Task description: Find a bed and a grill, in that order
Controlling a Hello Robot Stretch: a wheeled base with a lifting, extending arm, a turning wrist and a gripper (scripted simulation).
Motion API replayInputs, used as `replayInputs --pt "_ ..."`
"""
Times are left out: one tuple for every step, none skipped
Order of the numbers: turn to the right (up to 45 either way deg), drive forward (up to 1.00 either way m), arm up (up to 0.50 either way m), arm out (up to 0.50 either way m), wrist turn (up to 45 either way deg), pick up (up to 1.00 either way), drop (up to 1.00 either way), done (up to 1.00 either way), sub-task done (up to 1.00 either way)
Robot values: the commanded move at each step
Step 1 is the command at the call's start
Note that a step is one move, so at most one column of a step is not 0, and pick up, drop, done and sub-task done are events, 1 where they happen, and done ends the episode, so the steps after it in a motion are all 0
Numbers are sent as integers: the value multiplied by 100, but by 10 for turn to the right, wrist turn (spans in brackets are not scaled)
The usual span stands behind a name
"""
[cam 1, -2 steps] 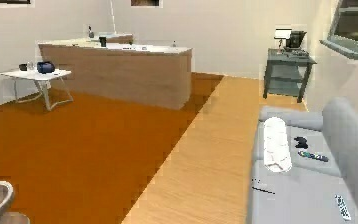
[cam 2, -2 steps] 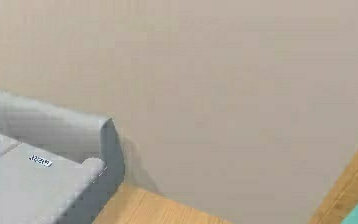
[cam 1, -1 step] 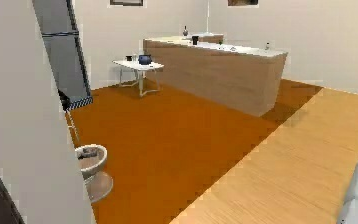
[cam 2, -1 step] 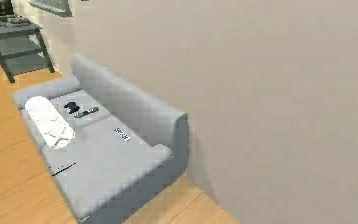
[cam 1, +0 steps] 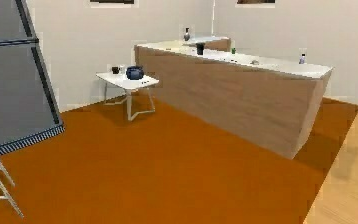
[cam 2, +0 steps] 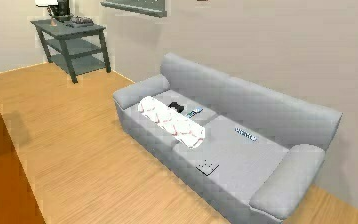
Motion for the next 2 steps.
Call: replayInputs --pt "-60 0 0 0 0 0 0 0 0" --pt "0 55 0 0 0 0 0 0 0"
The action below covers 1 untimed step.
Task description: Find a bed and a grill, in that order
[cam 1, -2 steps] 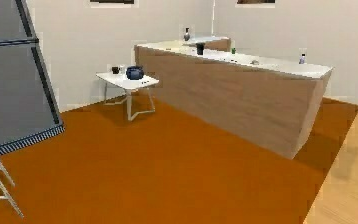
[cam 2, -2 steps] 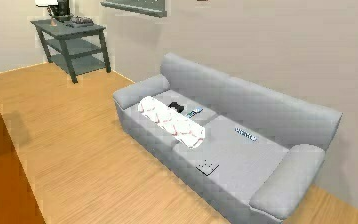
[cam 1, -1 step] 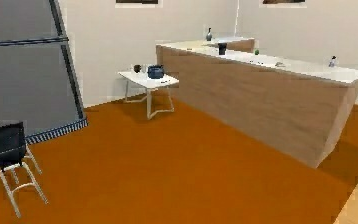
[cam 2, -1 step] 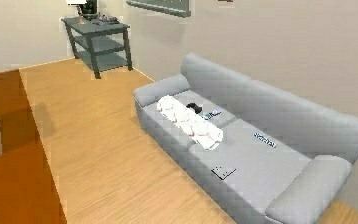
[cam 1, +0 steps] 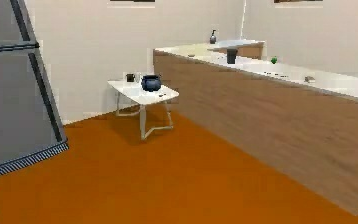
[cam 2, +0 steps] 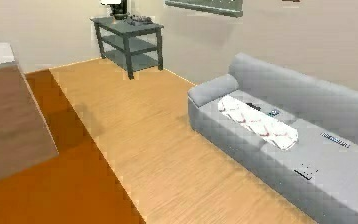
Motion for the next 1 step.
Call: replayInputs --pt "-360 0 0 0 0 0 0 0 0"
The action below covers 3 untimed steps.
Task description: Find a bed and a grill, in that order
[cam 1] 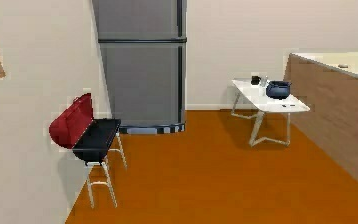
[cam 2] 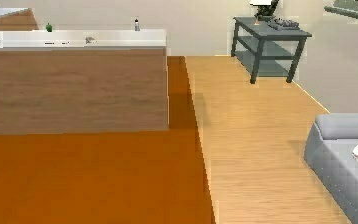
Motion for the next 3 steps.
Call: replayInputs --pt "0 45 0 0 0 0 0 0 0" --pt "-330 0 0 0 0 0 0 0 0" --pt "0 0 0 0 0 0 0 100 0"
